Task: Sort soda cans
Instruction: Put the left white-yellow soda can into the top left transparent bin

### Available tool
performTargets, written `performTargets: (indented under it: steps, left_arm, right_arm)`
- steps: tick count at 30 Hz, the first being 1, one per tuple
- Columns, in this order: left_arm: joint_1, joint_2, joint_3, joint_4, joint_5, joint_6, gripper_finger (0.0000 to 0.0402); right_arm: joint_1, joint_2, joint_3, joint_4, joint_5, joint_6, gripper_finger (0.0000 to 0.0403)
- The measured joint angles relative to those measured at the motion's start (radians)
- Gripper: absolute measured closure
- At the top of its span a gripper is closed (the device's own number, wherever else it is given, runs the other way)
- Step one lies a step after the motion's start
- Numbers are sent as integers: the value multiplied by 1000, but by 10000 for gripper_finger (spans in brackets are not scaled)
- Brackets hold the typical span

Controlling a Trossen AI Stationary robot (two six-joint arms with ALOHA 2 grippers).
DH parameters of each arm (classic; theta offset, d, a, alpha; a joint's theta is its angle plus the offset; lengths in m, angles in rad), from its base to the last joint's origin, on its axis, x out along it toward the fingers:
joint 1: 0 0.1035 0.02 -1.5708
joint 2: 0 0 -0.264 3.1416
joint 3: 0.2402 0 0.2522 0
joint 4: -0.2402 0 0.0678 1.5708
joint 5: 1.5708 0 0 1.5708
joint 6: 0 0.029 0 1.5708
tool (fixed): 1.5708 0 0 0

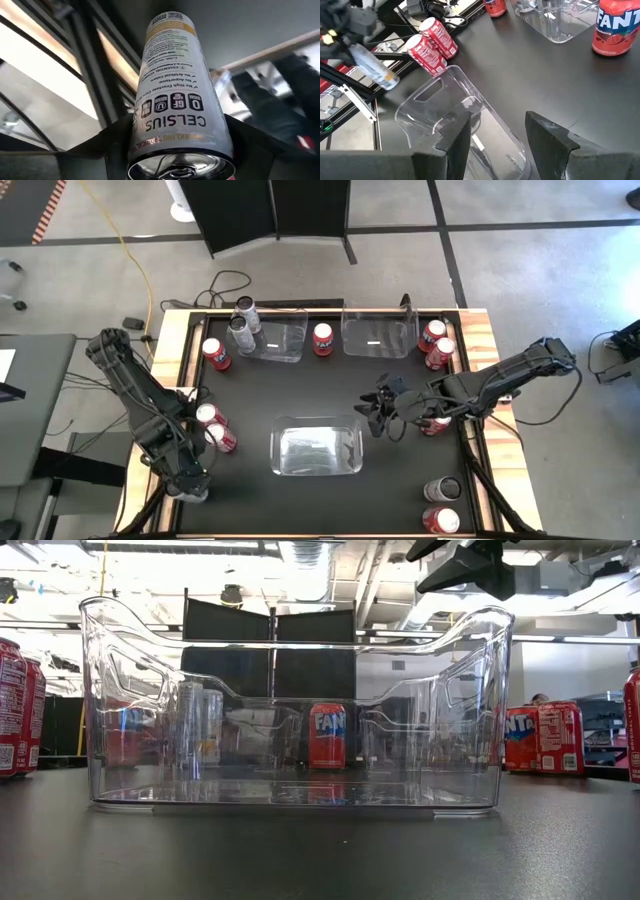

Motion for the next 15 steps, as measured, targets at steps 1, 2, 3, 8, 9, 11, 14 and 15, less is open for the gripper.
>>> performTargets:
  steps: [1,2,3,8,9,11,14,15]
  left_arm:
    - [8,0,22,-4,-1,9,151]
    - [17,0,45,-6,-2,17,151]
    - [27,0,69,-6,-6,24,151]
    - [83,2,210,-26,-137,115,151]
    - [100,2,236,-42,-152,137,151]
    - [138,2,285,-80,-178,177,151]
    - [204,2,366,-169,-223,245,151]
    - [229,2,393,-208,-234,271,151]
  right_arm:
    - [0,0,0,0,0,0,198]
    - [0,0,0,0,0,0,198]
    - [0,0,0,0,-1,0,198]
    - [-1,0,0,1,-25,-20,198]
    - [-1,0,0,0,-28,-21,198]
    - [2,0,0,0,-31,-23,198]
    - [2,0,0,0,-32,-23,198]
    - [2,0,0,0,-34,-23,198]
